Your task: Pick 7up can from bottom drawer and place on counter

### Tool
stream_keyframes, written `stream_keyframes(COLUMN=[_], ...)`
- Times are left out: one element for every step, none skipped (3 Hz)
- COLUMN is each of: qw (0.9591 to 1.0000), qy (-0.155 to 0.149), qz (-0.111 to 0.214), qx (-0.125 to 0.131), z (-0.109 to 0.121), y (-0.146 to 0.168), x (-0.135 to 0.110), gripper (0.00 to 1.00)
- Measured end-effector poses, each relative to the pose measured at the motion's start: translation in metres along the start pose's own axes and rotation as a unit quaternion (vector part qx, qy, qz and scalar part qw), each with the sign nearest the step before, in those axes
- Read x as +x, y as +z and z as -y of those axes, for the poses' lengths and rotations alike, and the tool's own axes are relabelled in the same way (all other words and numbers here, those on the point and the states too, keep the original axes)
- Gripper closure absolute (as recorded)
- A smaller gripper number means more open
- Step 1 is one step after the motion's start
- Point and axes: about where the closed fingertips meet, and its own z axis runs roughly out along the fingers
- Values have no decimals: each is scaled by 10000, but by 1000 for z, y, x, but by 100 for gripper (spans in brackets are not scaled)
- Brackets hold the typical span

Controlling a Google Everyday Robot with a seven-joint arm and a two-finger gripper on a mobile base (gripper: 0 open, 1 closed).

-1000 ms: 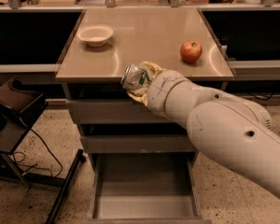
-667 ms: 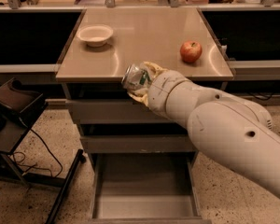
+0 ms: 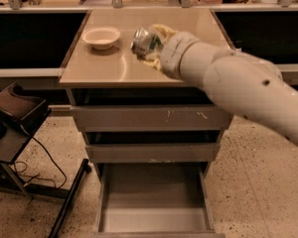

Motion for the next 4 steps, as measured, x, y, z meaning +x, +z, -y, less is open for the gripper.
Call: stream_keyframes(qw=[9996,9991,9975,9900], qy=[-250,-385,-161,200], qz=[89,103,-291,-719], qx=[-94,-162,-626,-1197], z=[45,83,92,80], y=[39,73,125,159], x=[-4,-6,35,85], gripper=[100,100,100,100])
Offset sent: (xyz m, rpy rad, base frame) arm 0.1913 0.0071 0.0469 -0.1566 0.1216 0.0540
